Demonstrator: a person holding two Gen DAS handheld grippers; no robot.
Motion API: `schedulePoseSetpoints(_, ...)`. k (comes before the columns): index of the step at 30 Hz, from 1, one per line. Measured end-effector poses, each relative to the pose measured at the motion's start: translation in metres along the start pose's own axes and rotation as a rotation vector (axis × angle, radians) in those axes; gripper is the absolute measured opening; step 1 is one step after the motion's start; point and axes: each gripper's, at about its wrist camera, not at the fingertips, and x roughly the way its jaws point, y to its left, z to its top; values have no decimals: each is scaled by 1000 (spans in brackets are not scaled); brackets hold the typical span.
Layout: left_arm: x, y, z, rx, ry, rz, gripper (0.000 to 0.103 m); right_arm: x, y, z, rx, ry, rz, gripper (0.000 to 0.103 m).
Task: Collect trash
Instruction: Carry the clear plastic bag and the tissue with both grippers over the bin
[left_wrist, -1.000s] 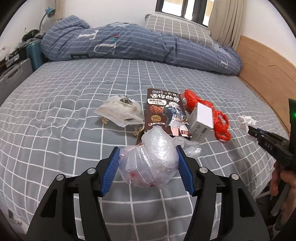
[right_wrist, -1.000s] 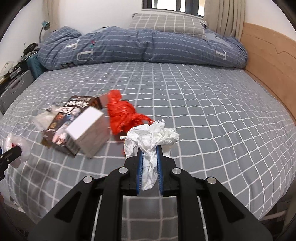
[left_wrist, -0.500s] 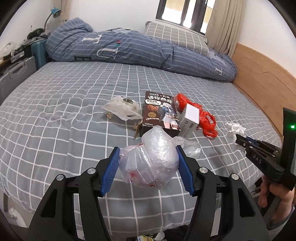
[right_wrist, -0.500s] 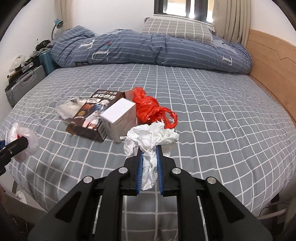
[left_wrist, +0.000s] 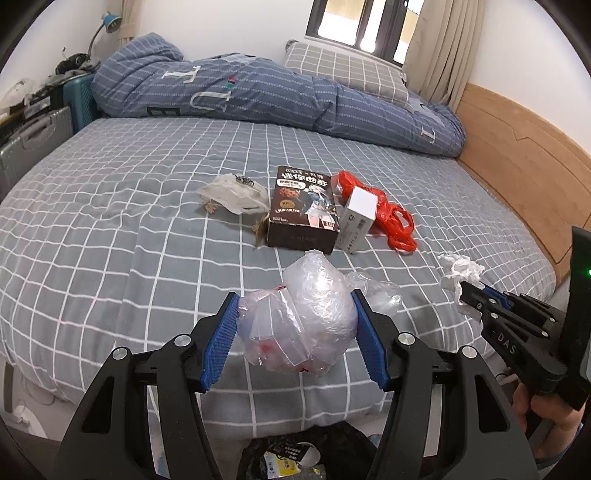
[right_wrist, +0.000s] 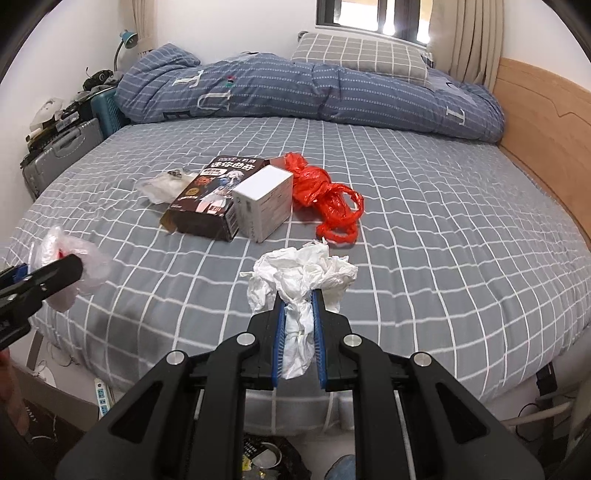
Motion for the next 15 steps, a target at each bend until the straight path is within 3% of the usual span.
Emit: schedulePoseSetpoints(15, -9, 4, -45, -12, 53, 15, 59, -21, 19, -46, -15, 45, 15, 13)
